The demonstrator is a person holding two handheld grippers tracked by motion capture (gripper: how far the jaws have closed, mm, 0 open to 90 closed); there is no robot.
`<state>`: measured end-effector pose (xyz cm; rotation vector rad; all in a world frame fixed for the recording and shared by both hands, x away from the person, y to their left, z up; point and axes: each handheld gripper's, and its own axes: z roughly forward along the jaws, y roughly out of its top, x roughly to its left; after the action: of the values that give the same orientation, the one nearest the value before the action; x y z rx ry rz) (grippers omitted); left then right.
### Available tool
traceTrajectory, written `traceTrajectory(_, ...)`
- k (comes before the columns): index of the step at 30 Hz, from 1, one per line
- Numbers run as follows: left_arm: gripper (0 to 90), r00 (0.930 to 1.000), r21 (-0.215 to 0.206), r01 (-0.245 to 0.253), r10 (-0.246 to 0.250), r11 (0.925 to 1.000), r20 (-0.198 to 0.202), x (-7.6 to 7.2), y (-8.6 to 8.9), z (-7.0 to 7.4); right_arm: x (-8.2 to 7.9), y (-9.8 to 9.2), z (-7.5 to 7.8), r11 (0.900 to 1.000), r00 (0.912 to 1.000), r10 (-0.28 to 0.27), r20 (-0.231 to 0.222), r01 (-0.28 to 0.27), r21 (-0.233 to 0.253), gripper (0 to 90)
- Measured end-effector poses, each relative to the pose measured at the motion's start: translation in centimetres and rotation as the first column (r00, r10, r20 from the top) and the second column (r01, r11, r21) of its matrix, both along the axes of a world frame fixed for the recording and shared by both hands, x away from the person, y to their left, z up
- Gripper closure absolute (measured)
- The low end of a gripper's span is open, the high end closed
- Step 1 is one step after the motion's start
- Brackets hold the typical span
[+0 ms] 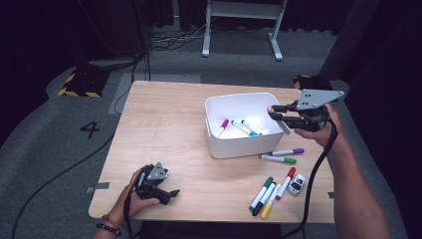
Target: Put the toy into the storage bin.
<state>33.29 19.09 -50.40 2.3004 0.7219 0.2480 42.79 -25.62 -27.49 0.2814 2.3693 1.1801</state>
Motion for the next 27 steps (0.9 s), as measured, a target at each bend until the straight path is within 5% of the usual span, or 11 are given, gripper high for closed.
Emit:
traceTrajectory(18,13.3,1.0000,-0.002,-0.002,0.002,1.0000,0.000,0.0,0.0,0.0,3.3,3.0,-1.0,0.999,0.9997,-0.012,-0.023,0.011,-0.041,74.3)
traceTrajectory(27,13.3,1.0000,-0.003,-0.002,0.002,1.0000,0.000,0.0,0.0,0.0,5.2,4.9,-2.9,0.990,0.9972,-0.034,-0.066,0.025,-0.136,74.2)
